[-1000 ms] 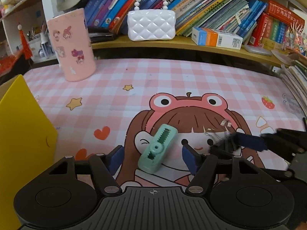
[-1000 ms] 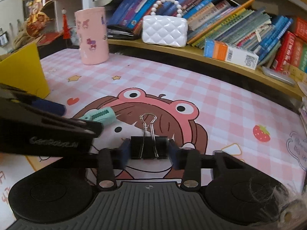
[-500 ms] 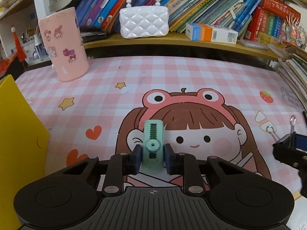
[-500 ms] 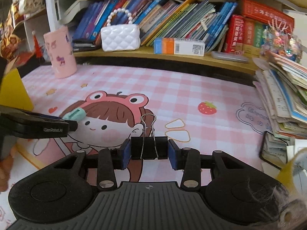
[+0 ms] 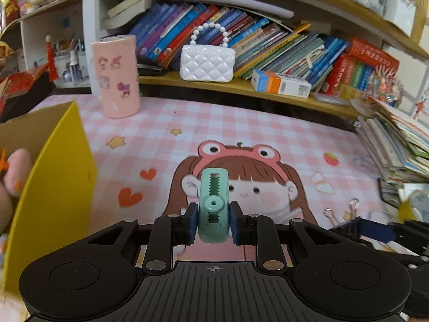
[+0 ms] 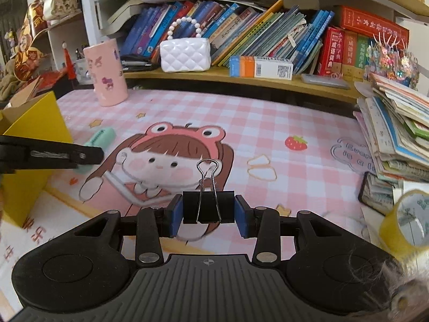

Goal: Organize objects
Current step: 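Carry stapler and binder clip with both tools over the yellow box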

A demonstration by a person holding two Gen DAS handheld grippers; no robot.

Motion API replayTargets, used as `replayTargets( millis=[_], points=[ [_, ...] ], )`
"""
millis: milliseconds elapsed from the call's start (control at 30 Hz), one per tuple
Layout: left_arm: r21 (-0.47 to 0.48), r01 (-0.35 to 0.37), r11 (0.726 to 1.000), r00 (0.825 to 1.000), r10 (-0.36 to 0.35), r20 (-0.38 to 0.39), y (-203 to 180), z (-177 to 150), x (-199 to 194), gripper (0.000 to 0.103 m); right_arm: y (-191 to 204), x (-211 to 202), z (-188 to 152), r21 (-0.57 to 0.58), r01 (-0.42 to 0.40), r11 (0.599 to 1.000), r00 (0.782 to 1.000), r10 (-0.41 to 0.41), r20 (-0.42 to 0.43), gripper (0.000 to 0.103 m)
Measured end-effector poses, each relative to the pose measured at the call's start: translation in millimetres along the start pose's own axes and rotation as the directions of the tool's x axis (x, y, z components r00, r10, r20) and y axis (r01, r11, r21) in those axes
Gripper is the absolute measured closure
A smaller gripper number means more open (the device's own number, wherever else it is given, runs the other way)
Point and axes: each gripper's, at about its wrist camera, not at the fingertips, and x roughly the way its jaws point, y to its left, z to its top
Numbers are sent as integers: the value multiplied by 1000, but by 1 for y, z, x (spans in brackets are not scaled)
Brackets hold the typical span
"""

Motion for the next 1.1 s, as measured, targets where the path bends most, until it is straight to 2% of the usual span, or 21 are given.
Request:
replayTargets(
  millis=[333, 633, 800, 1100],
  points=[
    [2, 84, 996, 995, -84, -49, 11, -44, -54, 80, 31, -35, -31, -4, -4, 1000, 999, 4, -52, 66],
    [47, 135, 990, 989, -131, -65, 39, -77, -93, 80, 73, -65, -60, 19, 34, 999, 996, -32, -83, 66],
    [45, 129, 991, 990, -126, -65, 64, -95, -117, 80, 106, -81, -74, 27, 25, 999, 995, -23, -95, 66],
    [-1, 89, 996, 995, -89, -52, 118, -118, -151, 80, 170, -96, -90, -49, -26, 998, 995, 21, -97, 66]
  ],
)
